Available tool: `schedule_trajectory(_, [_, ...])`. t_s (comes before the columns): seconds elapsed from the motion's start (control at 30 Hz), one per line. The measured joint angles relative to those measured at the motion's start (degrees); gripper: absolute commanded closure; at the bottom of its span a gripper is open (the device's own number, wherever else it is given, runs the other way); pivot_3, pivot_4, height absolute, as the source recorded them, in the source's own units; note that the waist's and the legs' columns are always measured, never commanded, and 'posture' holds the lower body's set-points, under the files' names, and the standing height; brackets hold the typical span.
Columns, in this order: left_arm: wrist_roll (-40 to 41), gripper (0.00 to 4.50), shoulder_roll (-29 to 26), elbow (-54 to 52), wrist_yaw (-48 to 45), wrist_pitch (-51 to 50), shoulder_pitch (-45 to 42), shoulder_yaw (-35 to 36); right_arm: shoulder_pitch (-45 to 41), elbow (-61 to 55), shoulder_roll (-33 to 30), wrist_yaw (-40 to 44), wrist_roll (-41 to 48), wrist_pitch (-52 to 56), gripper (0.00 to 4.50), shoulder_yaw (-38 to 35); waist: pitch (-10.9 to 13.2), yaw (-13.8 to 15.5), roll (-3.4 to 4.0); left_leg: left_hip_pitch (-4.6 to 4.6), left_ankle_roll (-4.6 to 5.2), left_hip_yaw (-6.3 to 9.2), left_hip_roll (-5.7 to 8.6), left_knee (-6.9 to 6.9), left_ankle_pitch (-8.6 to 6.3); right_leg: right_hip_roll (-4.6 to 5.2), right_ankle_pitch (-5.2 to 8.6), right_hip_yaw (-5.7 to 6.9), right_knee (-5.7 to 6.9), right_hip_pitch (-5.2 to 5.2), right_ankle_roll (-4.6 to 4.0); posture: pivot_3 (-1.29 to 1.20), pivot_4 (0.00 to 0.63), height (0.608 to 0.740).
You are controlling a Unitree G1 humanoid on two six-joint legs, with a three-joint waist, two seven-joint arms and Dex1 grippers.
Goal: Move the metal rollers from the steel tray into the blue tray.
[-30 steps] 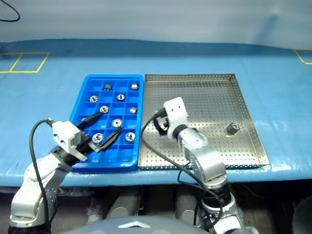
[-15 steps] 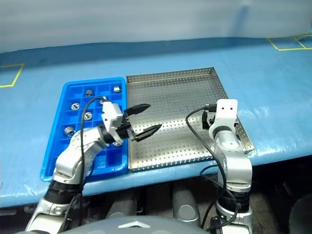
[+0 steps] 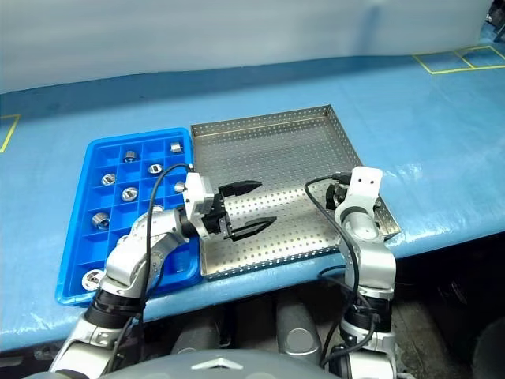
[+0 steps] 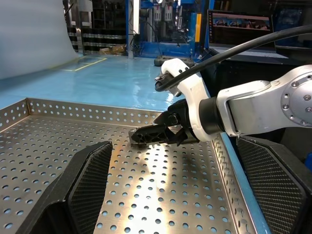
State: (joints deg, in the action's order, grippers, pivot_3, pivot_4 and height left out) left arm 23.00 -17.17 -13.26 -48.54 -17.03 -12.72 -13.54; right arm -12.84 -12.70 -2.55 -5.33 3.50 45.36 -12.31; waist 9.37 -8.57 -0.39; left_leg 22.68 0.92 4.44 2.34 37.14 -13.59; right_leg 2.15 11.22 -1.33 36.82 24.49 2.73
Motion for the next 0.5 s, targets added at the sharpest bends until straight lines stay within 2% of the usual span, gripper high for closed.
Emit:
schedule_trajectory(0.07, [-0.02,0.0,0.25,0.02,0.34,0.01,0.68,-0.02,-0.62,1.87,0.0,0.04,0.13,-0.66,0.49,0.0,0.0,0.05,0.0,0.01,0.01,0.0,0.0,0.0,-0.01,0.0,-0.01,-0.02,0.0,0.01,0.0,-0.2,0.15,0.74])
schedule_trajectory(0.17, [-0.06,0.0,0.25,0.05,0.84,0.05,1.34,0.02,-1.34,4.28,-0.05,0.06,0.12,-1.6,1.07,0.07,0.0,0.18,0.01,0.01,0.01,0.0,0.0,0.0,-0.01,0.0,-0.01,-0.04,0.0,0.01,0.0,-0.19,0.15,0.74])
schedule_trajectory(0.33, [-0.08,0.0,0.14,-0.16,1.48,0.09,3.41,0.05,-1.66,5.0,-0.12,0.4,0.13,-1.76,2.69,0.9,0.0,0.47,0.03,-0.01,0.03,-0.03,0.0,0.0,-0.02,0.0,-0.01,-0.06,0.01,0.01,0.01,-0.16,0.15,0.74])
schedule_trajectory(0.37, [-0.1,0.0,0.06,-0.42,1.82,0.09,3.64,0.08,-1.66,4.64,-0.15,0.53,0.11,-1.52,2.82,1.2,0.0,0.58,0.03,-0.01,0.03,-0.03,0.0,0.0,-0.02,-0.01,-0.01,-0.07,0.01,0.01,0.01,-0.16,0.15,0.74])
schedule_trajectory(0.5, [-0.23,0.0,-0.17,-2.53,3.74,0.08,4.88,0.81,-1.68,-0.39,-0.36,2.57,0.14,-0.08,2.82,5.25,0.01,0.96,0.05,-0.03,0.03,-0.04,-0.02,0.0,-0.02,-0.01,-0.01,-0.08,0.03,0.02,0.01,-0.12,0.15,0.74])
